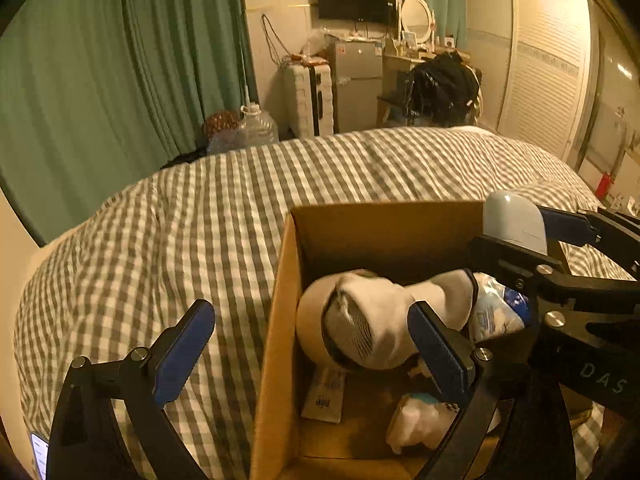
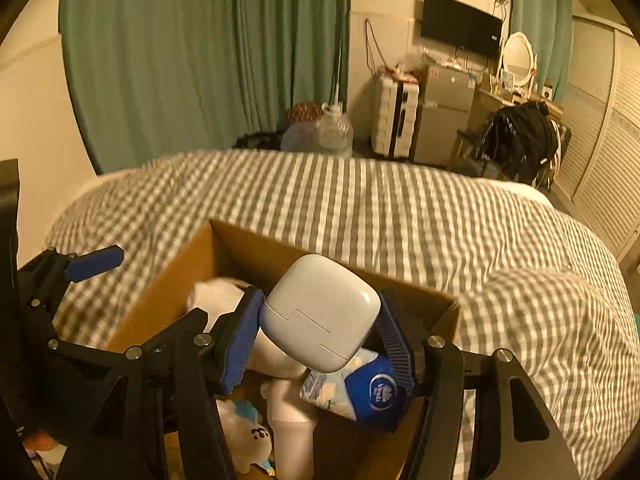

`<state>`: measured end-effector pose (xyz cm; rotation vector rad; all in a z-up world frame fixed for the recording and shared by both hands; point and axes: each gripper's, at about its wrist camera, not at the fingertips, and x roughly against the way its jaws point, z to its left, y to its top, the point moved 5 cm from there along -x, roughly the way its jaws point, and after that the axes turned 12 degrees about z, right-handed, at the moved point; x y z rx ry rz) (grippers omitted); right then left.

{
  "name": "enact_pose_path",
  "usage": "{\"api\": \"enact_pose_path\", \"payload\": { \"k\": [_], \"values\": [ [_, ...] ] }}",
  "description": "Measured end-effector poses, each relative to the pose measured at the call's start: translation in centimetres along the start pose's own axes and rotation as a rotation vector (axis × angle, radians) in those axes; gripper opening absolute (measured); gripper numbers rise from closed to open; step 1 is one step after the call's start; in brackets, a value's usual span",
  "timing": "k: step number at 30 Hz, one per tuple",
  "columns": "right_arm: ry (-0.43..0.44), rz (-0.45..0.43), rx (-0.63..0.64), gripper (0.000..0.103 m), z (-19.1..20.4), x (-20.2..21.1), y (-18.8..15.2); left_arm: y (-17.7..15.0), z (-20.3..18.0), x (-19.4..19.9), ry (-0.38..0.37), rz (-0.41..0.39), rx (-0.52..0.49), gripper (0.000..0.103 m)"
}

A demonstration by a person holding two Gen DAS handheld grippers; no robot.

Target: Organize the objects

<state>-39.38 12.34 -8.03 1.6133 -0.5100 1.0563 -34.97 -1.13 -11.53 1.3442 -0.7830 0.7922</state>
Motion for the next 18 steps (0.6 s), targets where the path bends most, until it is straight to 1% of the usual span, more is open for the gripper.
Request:
{"api": "enact_pose_path", "payload": {
  "k": [3,6,7,9,12,14,16,18],
  "values": [
    [-0.009,0.019,0.006,0.058,0.1,-0.5,-0.5,-0.2,-0.3,0.3,-0.003,-0.010,-0.008,0.100],
    [-0.018,0.013,-0.004,0.059,0.0,-0.3,-0.8,-0.5,-0.4,0.4,-0.008,-0.017,-0.020,0.100],
    [-0.017,0.004,-0.014,0.066,-0.2,-0.1,-0.9,-0.6,-0.5,0.4,-0.012,-0.017,-0.022,0.100],
    [-0.017,-0.012,-0.034,0.076,-0.4,0.2,-0.7,-0.6,-0.8,0.4,-0.012,-0.014,-0.023,0.100],
    [-0.011,-0.021,-0.049,0.076,-0.7,1.0,-0.7,-0.7,-0.9,1.1,-0.007,-0.008,-0.015,0.100],
    [-0.028,-0.018,-0.058,0.076,-0.7,1.9,-0.9,-0.9,-1.0,2.3,-0.013,-0.016,-0.006,0.100],
    [-0.037,-0.026,-0.059,0.077,-0.5,3.2,-1.1,-1.1,-1.1,3.7,-0.027,-0.026,0.001,0.100],
    [-0.049,-0.044,-0.057,0.077,-0.3,5.3,-1.5,-1.3,-1.0,5.5,-0.033,-0.031,0.001,0.100]
  ]
}}
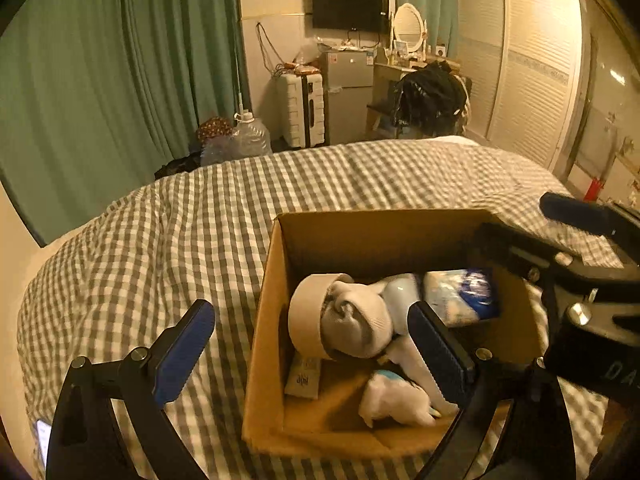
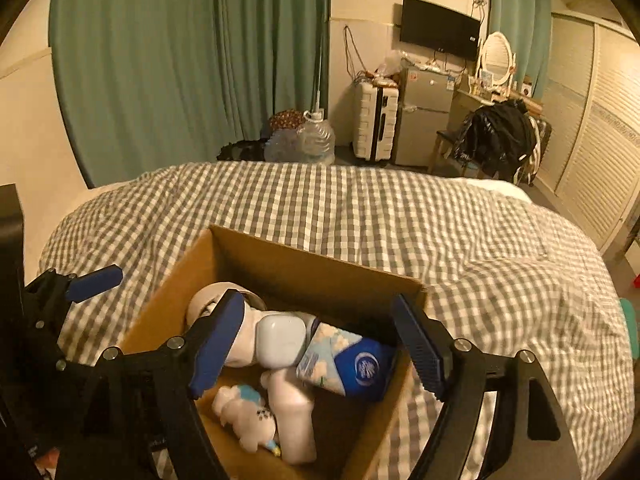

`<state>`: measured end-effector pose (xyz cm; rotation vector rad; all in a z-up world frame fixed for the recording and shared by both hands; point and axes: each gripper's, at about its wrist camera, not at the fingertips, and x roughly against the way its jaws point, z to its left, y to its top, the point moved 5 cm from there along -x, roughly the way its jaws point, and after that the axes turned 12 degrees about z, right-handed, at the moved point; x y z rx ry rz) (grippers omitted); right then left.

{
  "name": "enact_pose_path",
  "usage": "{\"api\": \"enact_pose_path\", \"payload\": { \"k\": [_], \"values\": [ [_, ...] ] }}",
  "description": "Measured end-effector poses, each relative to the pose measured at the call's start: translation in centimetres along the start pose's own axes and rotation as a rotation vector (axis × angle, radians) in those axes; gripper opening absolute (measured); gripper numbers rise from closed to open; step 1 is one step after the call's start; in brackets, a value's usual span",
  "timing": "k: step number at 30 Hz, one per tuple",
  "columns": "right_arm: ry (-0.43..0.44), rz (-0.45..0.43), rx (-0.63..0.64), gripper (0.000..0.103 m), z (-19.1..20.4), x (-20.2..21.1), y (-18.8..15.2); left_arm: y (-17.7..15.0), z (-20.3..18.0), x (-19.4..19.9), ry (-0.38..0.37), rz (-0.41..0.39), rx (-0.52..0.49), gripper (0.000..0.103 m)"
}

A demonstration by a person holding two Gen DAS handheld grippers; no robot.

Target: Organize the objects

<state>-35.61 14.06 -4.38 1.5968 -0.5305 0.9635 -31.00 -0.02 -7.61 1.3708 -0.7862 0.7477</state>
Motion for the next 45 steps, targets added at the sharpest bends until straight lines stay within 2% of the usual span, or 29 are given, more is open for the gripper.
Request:
{"api": "enact_pose_path", "payload": {
  "k": [5,9,14,19,24,28,33,38,42,45],
  "values": [
    [-0.056,-0.074,-0.005,0.077,0.3,6.8,0.4,0.2,0.0,6.6,0.001,-0.076,0.002,0.100],
    [-0.062,-0.172,-0.021,0.085,0.6,13.2,0.7,0.1,0.5,12.2,-0.002,-0.163,0.007,0.100],
    [-0.094,-0.297,-0.043,0.095,1.2,20.1,0.4,-0.2,1.5,18.5,0.038,-0.269,0.024,0.103],
    [-0.127,-0.382,-0.061,0.101,1.0,24.0,-0.6,-1.6,2.3,22.8,0.058,-0.353,0.036,0.103],
    [-0.097,-0.442,-0.105,0.102,0.3,26.0,-3.2,-4.0,2.4,25.8,0.036,-0.440,0.051,0.103],
    [-0.091,-0.471,-0.156,0.102,-0.3,25.6,-5.7,-6.7,2.4,25.6,0.053,-0.491,0.060,0.103],
    [-0.113,-0.473,-0.185,0.102,-0.7,22.7,-9.6,-10.1,2.9,21.8,0.099,-0.492,0.094,0.103],
    [-0.194,-0.476,-0.178,0.102,-0.4,18.2,-14.0,-12.4,3.3,16.1,0.097,-0.400,0.114,0.103],
    [-0.275,-0.430,-0.112,0.102,0.4,14.6,-15.7,-13.3,3.0,14.0,0.104,-0.352,0.096,0.103],
    [-0.275,-0.407,-0.091,0.102,0.7,13.2,-16.1,-13.5,3.1,13.7,0.097,-0.346,0.098,0.103]
  ]
}}
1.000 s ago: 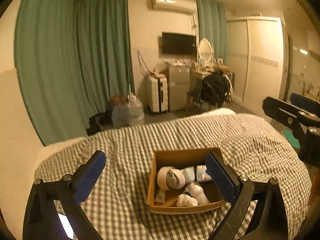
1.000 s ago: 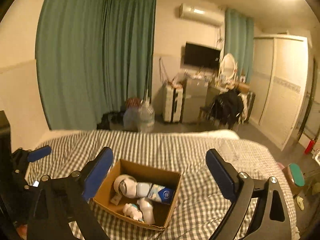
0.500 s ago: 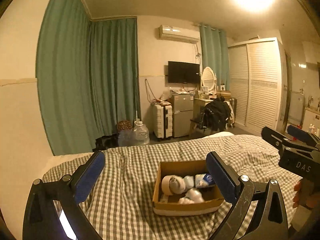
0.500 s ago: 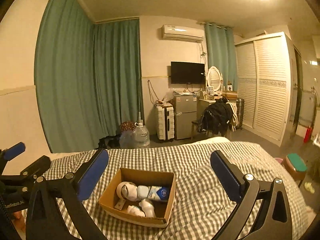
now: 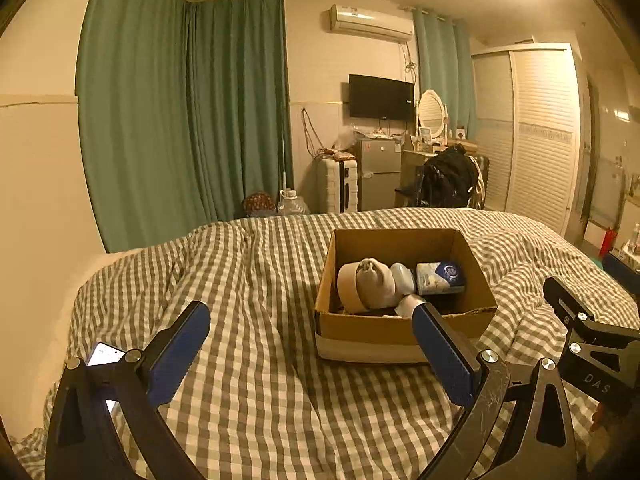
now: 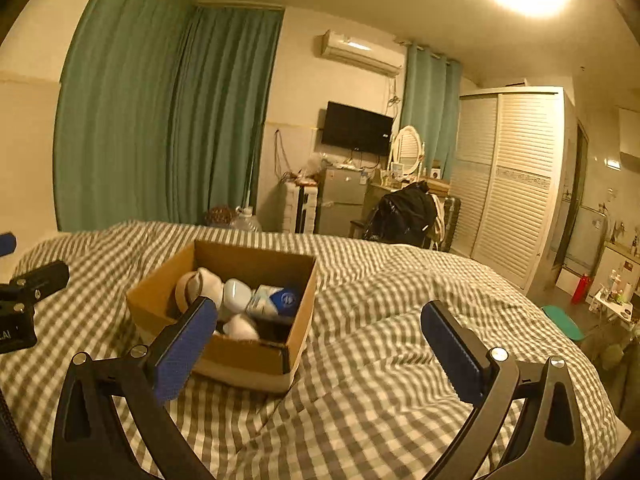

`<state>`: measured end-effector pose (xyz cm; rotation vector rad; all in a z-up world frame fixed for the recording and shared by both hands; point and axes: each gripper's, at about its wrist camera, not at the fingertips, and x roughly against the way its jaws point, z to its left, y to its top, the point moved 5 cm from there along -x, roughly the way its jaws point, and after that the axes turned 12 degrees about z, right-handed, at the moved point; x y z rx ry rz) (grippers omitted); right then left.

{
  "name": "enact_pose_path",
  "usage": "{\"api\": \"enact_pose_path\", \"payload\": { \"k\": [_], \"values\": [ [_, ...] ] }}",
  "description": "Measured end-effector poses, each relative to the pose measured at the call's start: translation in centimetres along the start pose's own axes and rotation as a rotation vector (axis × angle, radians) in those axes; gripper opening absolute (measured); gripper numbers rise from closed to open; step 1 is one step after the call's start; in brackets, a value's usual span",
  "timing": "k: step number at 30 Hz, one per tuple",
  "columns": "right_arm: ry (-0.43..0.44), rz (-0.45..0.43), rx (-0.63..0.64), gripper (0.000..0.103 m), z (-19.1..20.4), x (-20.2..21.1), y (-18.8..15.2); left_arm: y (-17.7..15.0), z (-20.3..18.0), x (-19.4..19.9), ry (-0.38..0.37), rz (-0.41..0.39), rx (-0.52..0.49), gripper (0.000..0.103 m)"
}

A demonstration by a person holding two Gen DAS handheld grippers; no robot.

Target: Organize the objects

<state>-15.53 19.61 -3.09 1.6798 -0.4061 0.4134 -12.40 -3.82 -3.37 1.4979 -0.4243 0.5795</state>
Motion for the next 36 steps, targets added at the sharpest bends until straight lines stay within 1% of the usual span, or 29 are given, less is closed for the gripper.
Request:
{"api": "enact_pose_path", "payload": {
  "k": [5,11,16,36],
  "values": [
    [0.008,0.014,-0.002,0.102,0.0,-0.5,-0.7,-0.2,0.5,-0.5,0.019,0.019,0.015,0.103],
    [0.048,0.054,-0.014,0.102,0.2,-1.2,-1.1,-0.6,0.0,-0.2,0.033,0.021,-0.009,0.103],
    [0.053,0.062,-0.029,0.102,-0.1,-1.3,-1.1,-0.7,-0.1,0.1,0.034,0.012,-0.018,0.103],
    [0.061,0.081,-0.027,0.102,0.2,-1.6,-1.3,-1.0,-0.4,-0.7,0.037,0.035,-0.022,0.103]
  ]
}}
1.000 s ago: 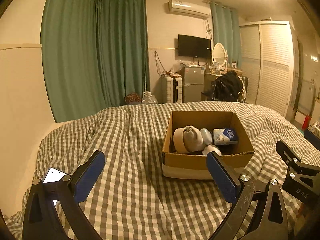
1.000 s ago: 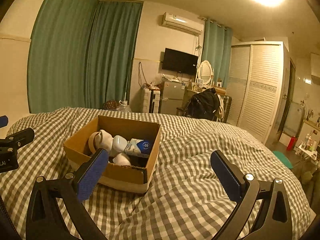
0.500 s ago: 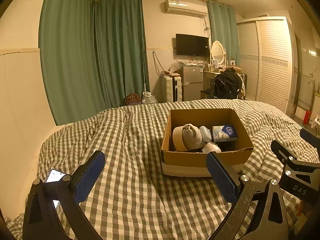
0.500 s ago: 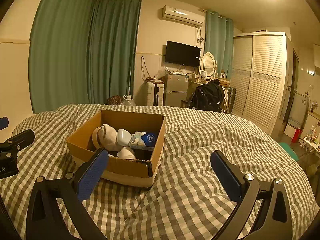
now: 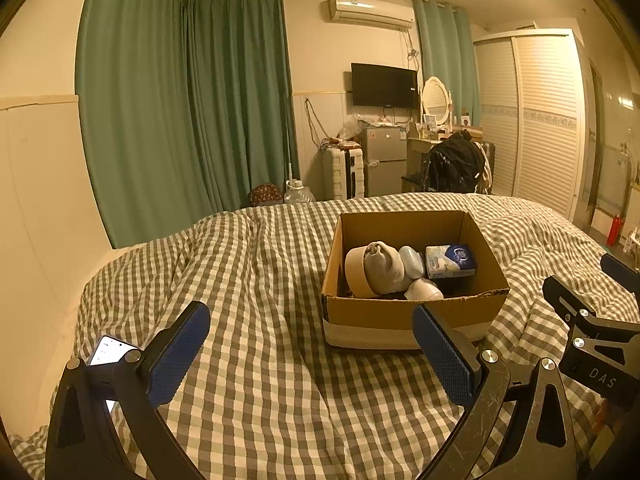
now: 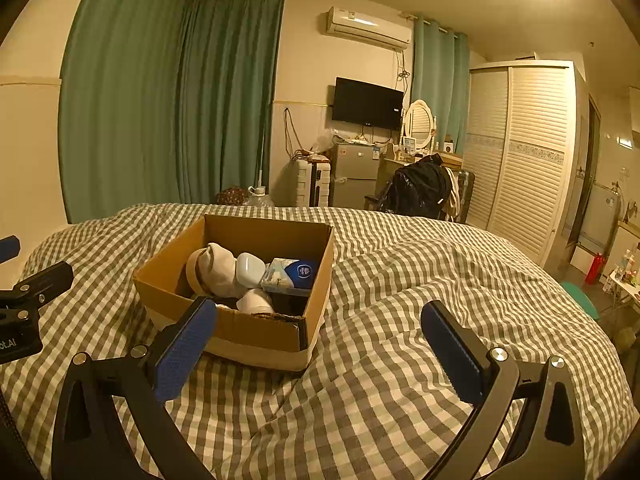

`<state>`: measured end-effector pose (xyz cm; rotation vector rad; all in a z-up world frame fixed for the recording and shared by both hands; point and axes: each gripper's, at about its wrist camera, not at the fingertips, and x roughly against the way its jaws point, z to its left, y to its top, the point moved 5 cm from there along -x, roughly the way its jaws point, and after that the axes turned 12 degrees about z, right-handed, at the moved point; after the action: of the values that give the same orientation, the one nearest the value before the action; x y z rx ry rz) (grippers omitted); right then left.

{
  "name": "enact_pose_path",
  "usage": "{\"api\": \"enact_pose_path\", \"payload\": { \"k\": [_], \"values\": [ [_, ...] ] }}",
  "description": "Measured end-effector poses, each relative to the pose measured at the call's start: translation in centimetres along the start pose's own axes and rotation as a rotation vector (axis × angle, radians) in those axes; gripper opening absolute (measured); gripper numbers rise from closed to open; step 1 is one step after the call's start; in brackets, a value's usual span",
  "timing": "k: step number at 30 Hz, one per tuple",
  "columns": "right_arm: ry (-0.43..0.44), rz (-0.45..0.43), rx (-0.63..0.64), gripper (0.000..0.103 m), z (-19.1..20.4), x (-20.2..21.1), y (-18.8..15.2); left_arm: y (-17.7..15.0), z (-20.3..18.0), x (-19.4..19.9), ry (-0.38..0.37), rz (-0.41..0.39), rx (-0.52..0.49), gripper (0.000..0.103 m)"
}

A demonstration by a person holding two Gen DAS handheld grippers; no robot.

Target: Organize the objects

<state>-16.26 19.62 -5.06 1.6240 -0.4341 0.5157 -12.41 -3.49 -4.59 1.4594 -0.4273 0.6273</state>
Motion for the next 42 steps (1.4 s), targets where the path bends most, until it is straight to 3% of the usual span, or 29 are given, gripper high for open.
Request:
{"api": "enact_pose_path", "payload": {
  "k": [42],
  "values": [
    [-0.007,0.025,-0.002,0.102,0.24,-0.73,-0.31,-0.31,0.07,-0.43,0.012,0.021,0.003,0.103]
  ]
}}
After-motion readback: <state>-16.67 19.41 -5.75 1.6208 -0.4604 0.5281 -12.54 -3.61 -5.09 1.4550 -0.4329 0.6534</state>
